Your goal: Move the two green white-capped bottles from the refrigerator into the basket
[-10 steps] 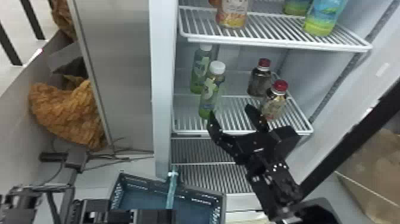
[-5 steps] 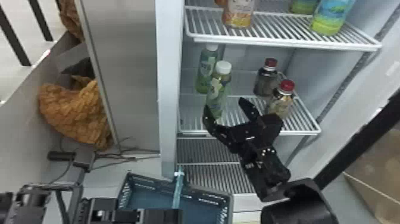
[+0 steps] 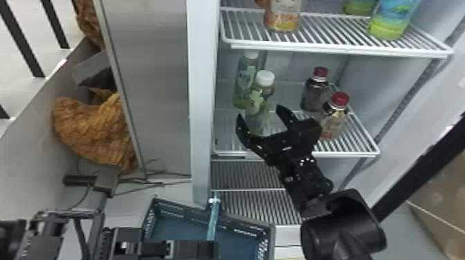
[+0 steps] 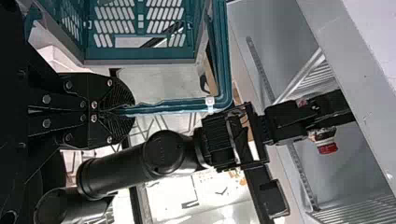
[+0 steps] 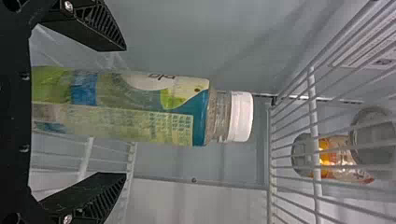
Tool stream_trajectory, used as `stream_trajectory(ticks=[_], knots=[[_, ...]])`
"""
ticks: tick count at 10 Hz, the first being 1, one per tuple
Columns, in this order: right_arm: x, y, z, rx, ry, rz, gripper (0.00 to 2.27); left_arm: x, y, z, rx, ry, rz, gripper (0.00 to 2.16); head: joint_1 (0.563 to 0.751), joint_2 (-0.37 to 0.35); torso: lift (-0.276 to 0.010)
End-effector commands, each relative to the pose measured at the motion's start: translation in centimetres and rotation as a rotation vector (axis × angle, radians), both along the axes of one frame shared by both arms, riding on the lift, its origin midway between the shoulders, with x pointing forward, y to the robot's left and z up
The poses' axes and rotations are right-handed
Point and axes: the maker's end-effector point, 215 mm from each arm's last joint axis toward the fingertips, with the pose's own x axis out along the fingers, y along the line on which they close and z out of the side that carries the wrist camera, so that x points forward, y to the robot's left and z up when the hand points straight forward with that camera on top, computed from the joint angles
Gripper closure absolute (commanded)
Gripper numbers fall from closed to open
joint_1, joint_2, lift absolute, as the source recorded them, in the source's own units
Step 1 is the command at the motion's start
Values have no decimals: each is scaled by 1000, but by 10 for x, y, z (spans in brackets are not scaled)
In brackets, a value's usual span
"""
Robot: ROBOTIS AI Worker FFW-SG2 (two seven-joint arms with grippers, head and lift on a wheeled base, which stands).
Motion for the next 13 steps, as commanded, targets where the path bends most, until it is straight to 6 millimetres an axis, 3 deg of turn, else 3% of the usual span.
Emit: stream_trajectory(ticks=[1, 4, 6, 10, 13], knots=[[7, 7, 4, -10, -14, 5, 76, 0, -1, 0, 2, 0, -3, 1161, 695, -124, -263], [18, 12, 1, -12, -3, 5, 220, 0, -1, 0, 2, -2, -3, 1161, 695, -110, -263], [19, 13, -3, 18, 13, 5, 685, 0, -1, 1, 0, -2, -3, 1161, 695, -105, -263], [18, 14, 1, 24, 7, 7, 707, 0, 0, 1, -2, 0, -2, 1161, 695, -102, -263], [6, 9, 17, 43, -28, 2, 705, 0, -1, 2, -4, -2, -5, 1161, 695, -105, -263]])
